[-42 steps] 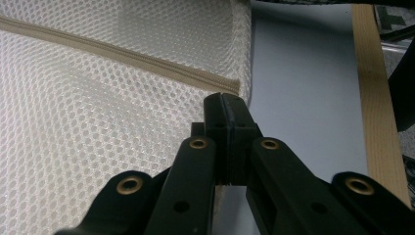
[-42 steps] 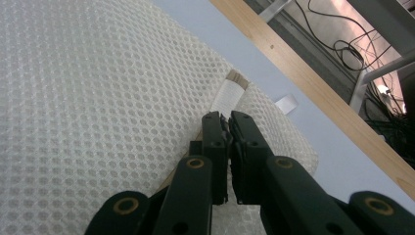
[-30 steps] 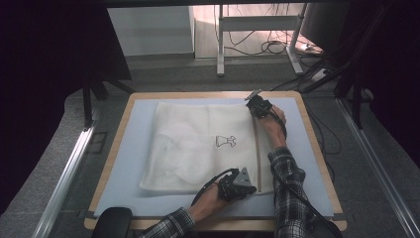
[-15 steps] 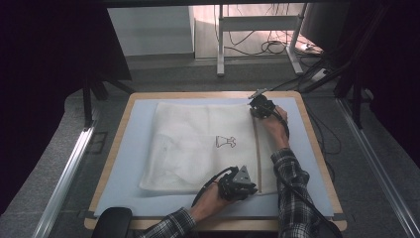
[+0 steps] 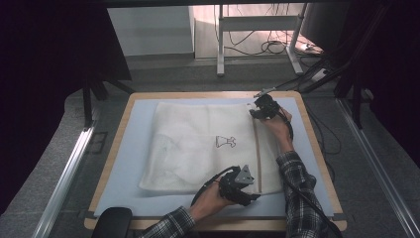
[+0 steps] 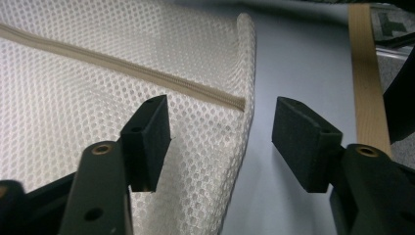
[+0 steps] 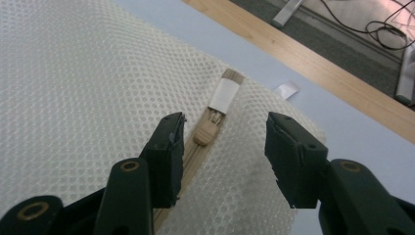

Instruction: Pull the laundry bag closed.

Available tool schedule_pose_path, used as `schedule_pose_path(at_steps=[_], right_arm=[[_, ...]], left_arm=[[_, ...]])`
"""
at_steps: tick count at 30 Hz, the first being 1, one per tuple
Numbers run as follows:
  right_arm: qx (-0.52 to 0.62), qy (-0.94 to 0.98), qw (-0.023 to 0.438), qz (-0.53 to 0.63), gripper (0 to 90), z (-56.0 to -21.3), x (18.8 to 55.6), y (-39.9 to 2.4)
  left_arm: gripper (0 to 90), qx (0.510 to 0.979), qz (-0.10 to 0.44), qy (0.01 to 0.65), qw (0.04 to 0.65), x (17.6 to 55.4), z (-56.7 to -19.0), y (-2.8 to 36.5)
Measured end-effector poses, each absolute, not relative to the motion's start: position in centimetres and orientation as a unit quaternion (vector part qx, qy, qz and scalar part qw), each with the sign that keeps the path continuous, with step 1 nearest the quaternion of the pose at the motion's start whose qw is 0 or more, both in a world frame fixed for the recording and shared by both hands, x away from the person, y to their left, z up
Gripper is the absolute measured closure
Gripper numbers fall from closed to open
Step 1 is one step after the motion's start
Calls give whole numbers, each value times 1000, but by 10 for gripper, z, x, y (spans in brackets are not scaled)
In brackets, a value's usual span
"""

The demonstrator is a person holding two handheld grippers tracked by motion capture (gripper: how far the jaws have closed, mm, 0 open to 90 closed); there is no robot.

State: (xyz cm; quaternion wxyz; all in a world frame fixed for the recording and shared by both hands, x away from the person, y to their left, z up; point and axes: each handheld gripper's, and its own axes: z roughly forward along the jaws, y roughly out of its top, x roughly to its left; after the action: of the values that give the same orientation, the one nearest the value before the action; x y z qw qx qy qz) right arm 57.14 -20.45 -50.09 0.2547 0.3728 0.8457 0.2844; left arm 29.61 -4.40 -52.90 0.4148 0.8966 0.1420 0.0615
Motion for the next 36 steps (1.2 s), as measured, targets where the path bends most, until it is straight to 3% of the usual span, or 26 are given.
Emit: schedule_pose_path(at_steps=[8,21,29,36], right_arm=[[381,848,222,293,386,-504,567,-206],[402,842,187,308,183,-503,556,-207],[405,838,171,322,77,-499,548,-208],[412,836,161,325,38,-499,543,-209]], left_arm=[[212,896,51,141,419,295,-527,-44],[71,906,41,141,398,288,-527,-40],[38,905,41,130,404,287,-523,-30],[23,898,39,120,422,287,-520,-23]])
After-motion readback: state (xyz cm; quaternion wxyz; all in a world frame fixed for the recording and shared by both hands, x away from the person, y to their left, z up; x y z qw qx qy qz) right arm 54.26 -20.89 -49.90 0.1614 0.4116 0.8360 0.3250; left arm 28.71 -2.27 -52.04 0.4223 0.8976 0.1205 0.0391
